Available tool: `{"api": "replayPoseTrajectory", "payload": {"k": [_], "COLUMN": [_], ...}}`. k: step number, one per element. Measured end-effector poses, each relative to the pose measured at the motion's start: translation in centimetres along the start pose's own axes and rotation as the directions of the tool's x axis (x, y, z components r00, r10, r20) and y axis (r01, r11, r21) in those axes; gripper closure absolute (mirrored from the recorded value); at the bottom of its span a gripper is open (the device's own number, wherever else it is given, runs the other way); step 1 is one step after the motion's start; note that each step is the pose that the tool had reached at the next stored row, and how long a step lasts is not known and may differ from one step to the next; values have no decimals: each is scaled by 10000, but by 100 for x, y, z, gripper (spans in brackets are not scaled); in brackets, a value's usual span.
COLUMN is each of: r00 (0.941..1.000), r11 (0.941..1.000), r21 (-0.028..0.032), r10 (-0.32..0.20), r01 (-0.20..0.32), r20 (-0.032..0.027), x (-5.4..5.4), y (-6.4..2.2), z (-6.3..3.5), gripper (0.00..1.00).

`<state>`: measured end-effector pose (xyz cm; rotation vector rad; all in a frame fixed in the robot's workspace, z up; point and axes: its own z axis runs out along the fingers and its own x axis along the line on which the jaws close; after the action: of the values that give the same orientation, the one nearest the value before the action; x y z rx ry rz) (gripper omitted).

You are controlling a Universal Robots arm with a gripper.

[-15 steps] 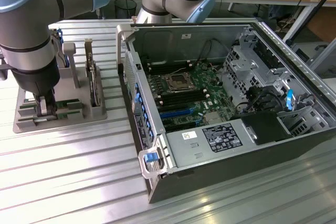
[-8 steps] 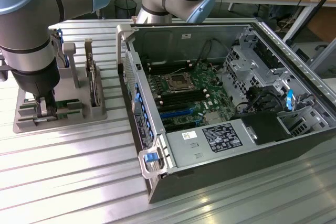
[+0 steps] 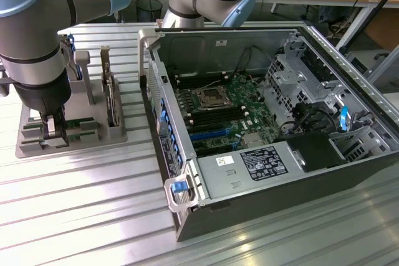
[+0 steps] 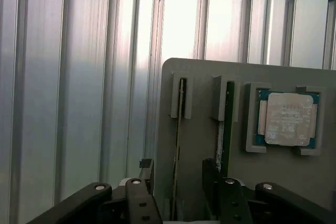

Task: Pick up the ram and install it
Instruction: 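Pick up the ram and move it above insertion slot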

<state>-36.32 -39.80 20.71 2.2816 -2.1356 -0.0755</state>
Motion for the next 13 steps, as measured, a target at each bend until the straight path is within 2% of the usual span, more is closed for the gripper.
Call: {"api": "replayPoseTrajectory", "payload": {"k": [2,3,4,5,7,13], "r00": [10000,10000,10000,10000,10000,10000], "r11": [10000,10000,10000,10000,10000,10000], "r21": [0,1,0,0,0,1], "r10": [0,0,0,0,0,0], "r01": [0,0,0,0,0,0], "r20": [0,0,0,0,0,0], "x": [0,0,0,0,0,0], "y": [0,0,0,0,0,0], "z": [0,0,0,0,0,0], "gripper": [52,71,77,77,87,87]}}
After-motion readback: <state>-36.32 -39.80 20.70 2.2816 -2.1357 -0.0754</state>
